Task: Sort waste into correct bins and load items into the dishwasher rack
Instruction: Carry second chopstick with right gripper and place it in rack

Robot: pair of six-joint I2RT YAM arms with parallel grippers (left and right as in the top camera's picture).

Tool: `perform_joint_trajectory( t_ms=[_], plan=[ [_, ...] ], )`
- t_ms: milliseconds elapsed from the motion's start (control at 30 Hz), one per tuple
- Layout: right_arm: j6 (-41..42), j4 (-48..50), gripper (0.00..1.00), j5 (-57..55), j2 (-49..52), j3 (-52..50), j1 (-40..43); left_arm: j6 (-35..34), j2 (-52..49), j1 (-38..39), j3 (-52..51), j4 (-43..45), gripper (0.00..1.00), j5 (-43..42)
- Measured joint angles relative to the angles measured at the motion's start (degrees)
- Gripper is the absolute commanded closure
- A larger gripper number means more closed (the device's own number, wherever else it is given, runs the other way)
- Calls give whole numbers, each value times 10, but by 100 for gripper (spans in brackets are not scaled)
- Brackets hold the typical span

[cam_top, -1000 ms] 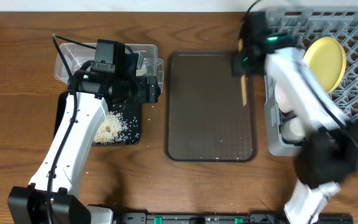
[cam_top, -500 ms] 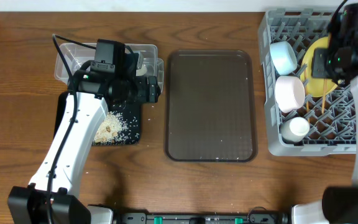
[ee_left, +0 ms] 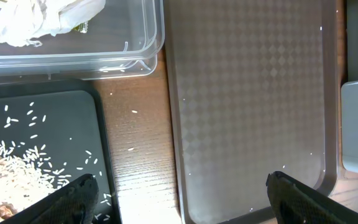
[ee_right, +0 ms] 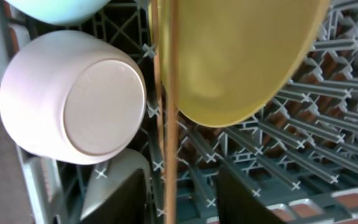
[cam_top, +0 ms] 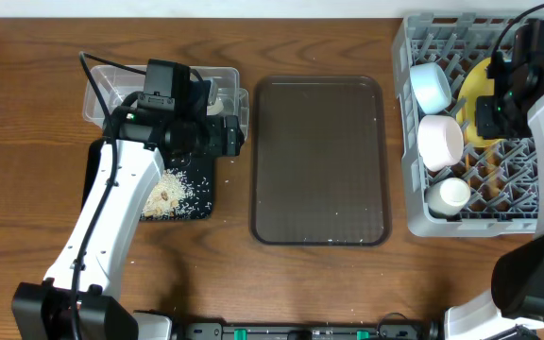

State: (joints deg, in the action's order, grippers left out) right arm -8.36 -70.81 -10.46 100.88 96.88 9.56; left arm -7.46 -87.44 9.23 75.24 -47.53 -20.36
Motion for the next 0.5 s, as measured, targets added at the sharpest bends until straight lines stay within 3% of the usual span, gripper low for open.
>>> perform_joint_trajectory(
  t_ms=[400, 467, 500],
  plan=[
    [0, 0, 63, 34, 1, 0, 0, 0, 0, 0, 0, 0, 10, 0],
    [0, 0, 55, 64, -3, 4, -1, 0, 0, 0, 0, 0, 11, 0],
    [1, 0, 36, 84, -9, 7, -2, 0, 0, 0, 0, 0, 10, 0]
  ],
)
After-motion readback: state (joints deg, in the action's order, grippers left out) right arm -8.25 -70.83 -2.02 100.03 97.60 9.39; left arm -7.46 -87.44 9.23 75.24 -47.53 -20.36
